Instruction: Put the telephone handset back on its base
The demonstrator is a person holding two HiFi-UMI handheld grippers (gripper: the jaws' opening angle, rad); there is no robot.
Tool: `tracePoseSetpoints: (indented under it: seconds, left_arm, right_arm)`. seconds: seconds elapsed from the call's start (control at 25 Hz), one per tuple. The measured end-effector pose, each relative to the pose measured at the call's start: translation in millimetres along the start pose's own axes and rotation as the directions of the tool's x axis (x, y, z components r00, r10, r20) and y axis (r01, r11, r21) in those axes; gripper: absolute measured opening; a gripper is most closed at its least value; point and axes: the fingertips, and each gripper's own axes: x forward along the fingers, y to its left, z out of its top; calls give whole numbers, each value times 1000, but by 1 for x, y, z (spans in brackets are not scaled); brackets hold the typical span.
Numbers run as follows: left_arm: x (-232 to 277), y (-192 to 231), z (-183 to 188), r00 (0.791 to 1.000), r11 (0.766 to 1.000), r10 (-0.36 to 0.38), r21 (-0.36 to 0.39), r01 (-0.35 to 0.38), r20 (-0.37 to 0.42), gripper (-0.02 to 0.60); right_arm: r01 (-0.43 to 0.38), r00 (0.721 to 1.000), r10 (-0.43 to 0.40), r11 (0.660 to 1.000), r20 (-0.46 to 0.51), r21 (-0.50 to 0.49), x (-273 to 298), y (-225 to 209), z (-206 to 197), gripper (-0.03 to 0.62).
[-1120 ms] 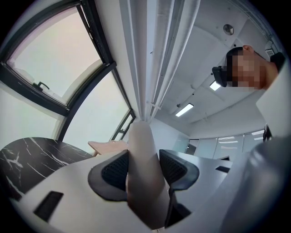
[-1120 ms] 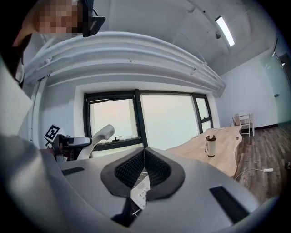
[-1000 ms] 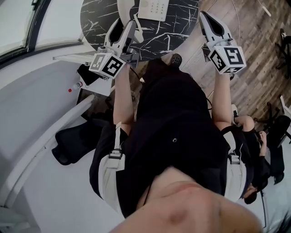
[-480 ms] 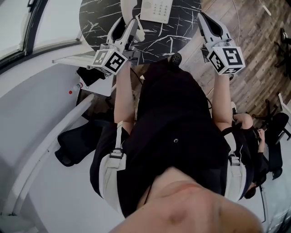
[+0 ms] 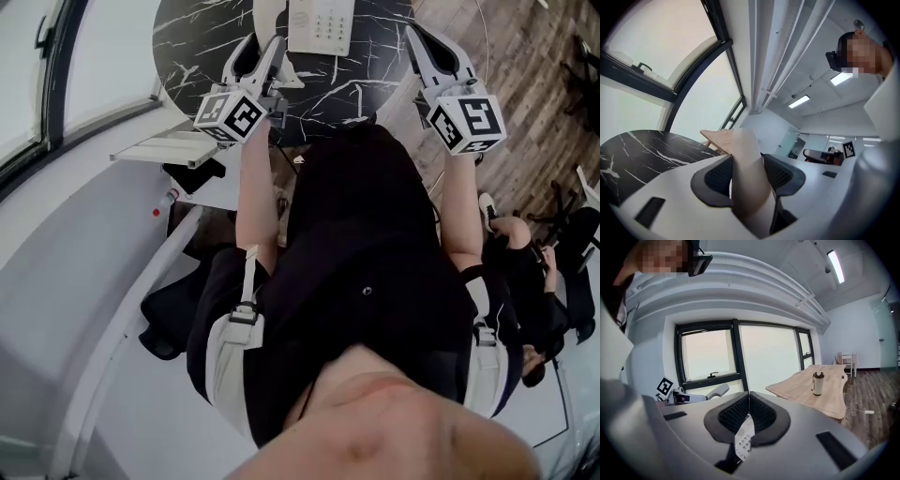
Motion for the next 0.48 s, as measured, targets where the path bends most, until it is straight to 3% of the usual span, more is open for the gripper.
tracePoseSetpoints:
  seconds: [0.48]
  left_arm:
    - [63,65,-51,984,998,21,68,-9,-176,224]
  right_arm:
    - [92,994,-89,995,-65,33,27,-5,-25,31]
